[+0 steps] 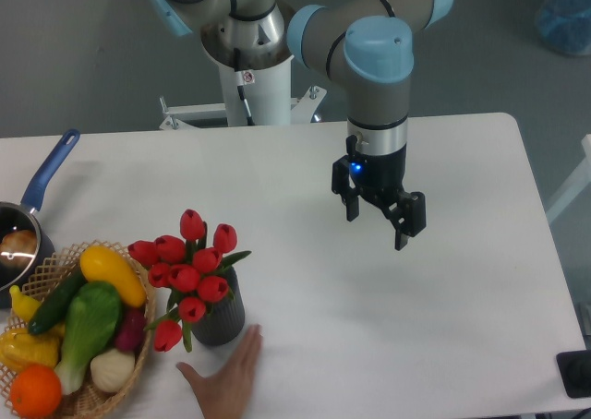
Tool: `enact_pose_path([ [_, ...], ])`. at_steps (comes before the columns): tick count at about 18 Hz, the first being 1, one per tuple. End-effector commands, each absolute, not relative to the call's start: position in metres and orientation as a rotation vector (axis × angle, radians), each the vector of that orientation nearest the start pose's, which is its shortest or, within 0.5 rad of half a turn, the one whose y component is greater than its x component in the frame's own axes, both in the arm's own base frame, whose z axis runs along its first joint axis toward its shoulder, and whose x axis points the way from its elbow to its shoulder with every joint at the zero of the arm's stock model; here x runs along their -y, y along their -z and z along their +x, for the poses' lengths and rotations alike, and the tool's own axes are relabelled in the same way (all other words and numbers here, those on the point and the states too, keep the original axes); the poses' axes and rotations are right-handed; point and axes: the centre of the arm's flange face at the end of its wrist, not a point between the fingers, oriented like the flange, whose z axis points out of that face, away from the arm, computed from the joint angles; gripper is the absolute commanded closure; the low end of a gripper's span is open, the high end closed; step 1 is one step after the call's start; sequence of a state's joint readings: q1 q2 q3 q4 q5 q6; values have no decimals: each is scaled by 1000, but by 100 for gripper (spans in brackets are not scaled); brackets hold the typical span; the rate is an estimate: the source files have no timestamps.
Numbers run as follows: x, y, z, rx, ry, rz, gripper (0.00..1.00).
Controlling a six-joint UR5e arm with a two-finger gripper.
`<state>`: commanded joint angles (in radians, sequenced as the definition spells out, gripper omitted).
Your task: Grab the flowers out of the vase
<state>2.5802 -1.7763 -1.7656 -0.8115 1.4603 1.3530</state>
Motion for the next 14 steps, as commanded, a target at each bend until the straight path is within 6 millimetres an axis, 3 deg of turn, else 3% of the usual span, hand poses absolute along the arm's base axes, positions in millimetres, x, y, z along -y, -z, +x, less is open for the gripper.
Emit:
enact_pose_path([
  [14, -428, -350, -402, -520, -352, -2805, 0],
])
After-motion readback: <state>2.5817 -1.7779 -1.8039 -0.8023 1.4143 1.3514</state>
